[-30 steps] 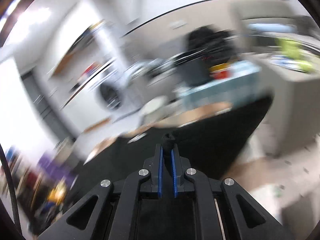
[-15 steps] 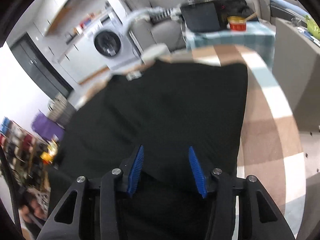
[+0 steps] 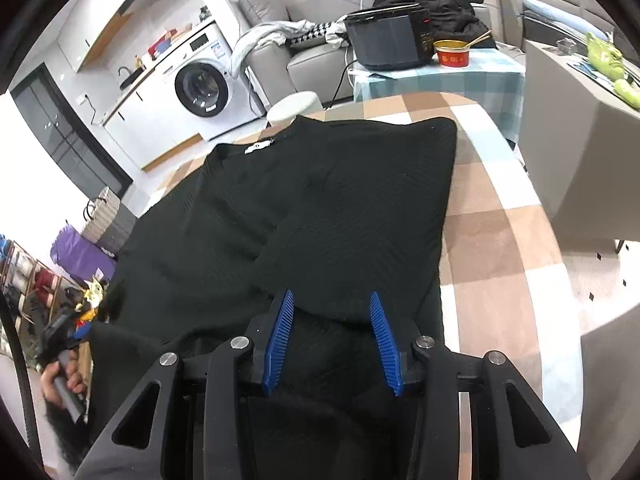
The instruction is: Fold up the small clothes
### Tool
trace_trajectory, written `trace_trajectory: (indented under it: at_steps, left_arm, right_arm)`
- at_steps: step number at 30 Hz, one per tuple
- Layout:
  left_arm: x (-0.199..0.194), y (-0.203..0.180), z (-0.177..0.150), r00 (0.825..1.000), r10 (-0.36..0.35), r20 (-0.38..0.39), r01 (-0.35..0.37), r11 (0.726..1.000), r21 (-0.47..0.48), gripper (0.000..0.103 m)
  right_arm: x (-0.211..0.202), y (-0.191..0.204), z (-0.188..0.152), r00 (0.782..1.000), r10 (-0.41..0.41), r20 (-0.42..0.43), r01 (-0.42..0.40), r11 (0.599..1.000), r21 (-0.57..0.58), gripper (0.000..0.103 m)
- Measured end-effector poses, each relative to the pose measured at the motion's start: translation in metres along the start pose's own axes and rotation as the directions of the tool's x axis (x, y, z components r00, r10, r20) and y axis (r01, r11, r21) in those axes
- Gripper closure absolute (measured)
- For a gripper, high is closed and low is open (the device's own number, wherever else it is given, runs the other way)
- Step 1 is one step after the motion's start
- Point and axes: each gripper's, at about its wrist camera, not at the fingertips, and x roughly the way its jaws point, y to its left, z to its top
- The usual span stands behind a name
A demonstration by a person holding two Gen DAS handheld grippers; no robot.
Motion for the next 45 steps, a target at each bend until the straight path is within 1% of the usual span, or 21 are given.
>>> trace_trajectory:
  at_steps: [2,6,7,11,13,16,19,21,23,24,26,28,30,31,32,34,35,38,41,44,45]
  left_arm:
    - [0.009,0.005,0.002,1.0,-0.02,-0.019,0.02,1.0,0.009,0.065]
    - [0.007,-0.013,-0.005,0.999,0.032,0.024,-0.034,0.997,0.067,0.089]
    - [0.004,-0.01,-0.004,0.999,0.022,0.032,-0.024,0.997,0.071,0.091]
    - [-0.012,-0.038,0.0,0.996,0.025,0.083,-0.033,0.994,0.105,0.093]
    - [-0.031,-0.065,0.007,0.993,0.012,0.121,-0.03,0.989,0.147,0.094]
    - [-0.057,-0.112,0.016,0.983,-0.041,0.18,-0.005,0.969,0.249,0.094]
    - [-0.072,-0.177,0.017,0.971,-0.139,0.197,0.055,0.924,0.379,0.095]
    - [-0.073,-0.218,0.007,0.961,-0.224,0.161,0.128,0.88,0.458,0.097]
    - [-0.066,-0.26,-0.014,0.948,-0.31,0.074,0.225,0.814,0.536,0.097]
    - [-0.058,-0.277,-0.027,0.938,-0.348,0.002,0.286,0.774,0.565,0.096]
    - [-0.046,-0.3,-0.052,0.926,-0.363,-0.101,0.351,0.731,0.586,0.09]
    - [-0.036,-0.307,-0.068,0.943,-0.302,-0.14,0.324,0.743,0.586,0.06]
    - [-0.035,-0.293,-0.071,0.951,-0.282,-0.131,0.305,0.771,0.558,0.049]
    - [-0.035,-0.282,-0.069,0.952,-0.28,-0.122,0.3,0.781,0.549,0.047]
    - [-0.035,-0.271,-0.064,0.96,-0.256,-0.109,0.274,0.807,0.523,0.046]
    - [-0.03,-0.247,-0.055,0.971,-0.224,-0.086,0.237,0.844,0.481,0.044]
    - [-0.027,-0.236,-0.047,0.98,-0.188,-0.066,0.198,0.871,0.45,0.044]
    - [-0.007,-0.202,-0.02,0.993,-0.115,-0.041,0.122,0.924,0.364,0.044]
    - [0.013,-0.173,0.006,0.997,-0.076,-0.02,0.078,0.959,0.273,0.044]
    - [0.033,-0.16,0.028,0.997,-0.072,-0.008,0.072,0.97,0.231,0.045]
    - [0.036,-0.16,0.032,0.997,-0.072,0.004,0.07,0.972,0.224,0.059]
  right_arm:
    - [-0.001,0.0,-0.006,1.0,-0.008,0.004,0.007,1.0,0.016,0.061]
    - [-0.001,-0.008,-0.014,1.0,-0.021,-0.003,0.021,0.998,0.052,0.061]
    - [-0.001,-0.01,-0.015,1.0,-0.022,0.0,0.022,0.998,0.058,0.061]
    - [-0.008,-0.015,-0.018,1.0,-0.01,0.025,0.008,0.997,0.079,0.061]
    - [-0.011,-0.016,-0.019,0.999,-0.003,0.036,0.0,0.996,0.084,0.061]
    - [-0.016,-0.016,-0.022,0.999,0.006,0.046,-0.01,0.996,0.084,0.061]
    - [-0.023,-0.018,-0.023,0.998,0.014,0.058,-0.019,0.996,0.084,0.061]
    - [-0.029,-0.018,-0.024,0.997,0.016,0.07,-0.022,0.996,0.087,0.061]
    - [-0.034,-0.021,-0.025,0.997,0.011,0.079,-0.018,0.996,0.093,0.061]
    - [-0.037,-0.021,-0.025,0.997,0.008,0.082,-0.016,0.995,0.094,0.061]
    - [-0.04,-0.023,-0.026,0.996,0.004,0.087,-0.012,0.995,0.097,0.061]
    - [-0.04,-0.025,-0.027,0.997,-0.002,0.083,-0.006,0.994,0.105,0.06]
    - [-0.041,-0.026,-0.029,0.997,-0.002,0.081,-0.007,0.994,0.108,0.06]
    - [-0.041,-0.027,-0.029,0.997,-0.004,0.08,-0.005,0.994,0.11,0.06]
    - [-0.041,-0.029,-0.03,0.997,-0.005,0.079,-0.004,0.994,0.113,0.06]
    - [-0.039,-0.03,-0.03,0.997,-0.005,0.074,-0.004,0.993,0.114,0.059]
    - [-0.037,-0.031,-0.03,0.998,-0.004,0.07,-0.004,0.993,0.115,0.059]
    - [-0.032,-0.032,-0.03,0.998,0.0,0.058,-0.007,0.992,0.123,0.059]
    - [-0.029,-0.032,-0.031,0.999,0.0,0.045,-0.006,0.992,0.129,0.059]
    - [-0.031,-0.034,-0.031,0.999,-0.011,0.043,0.005,0.991,0.131,0.059]
    - [-0.032,-0.035,-0.032,0.999,-0.018,0.044,0.012,0.991,0.136,0.059]
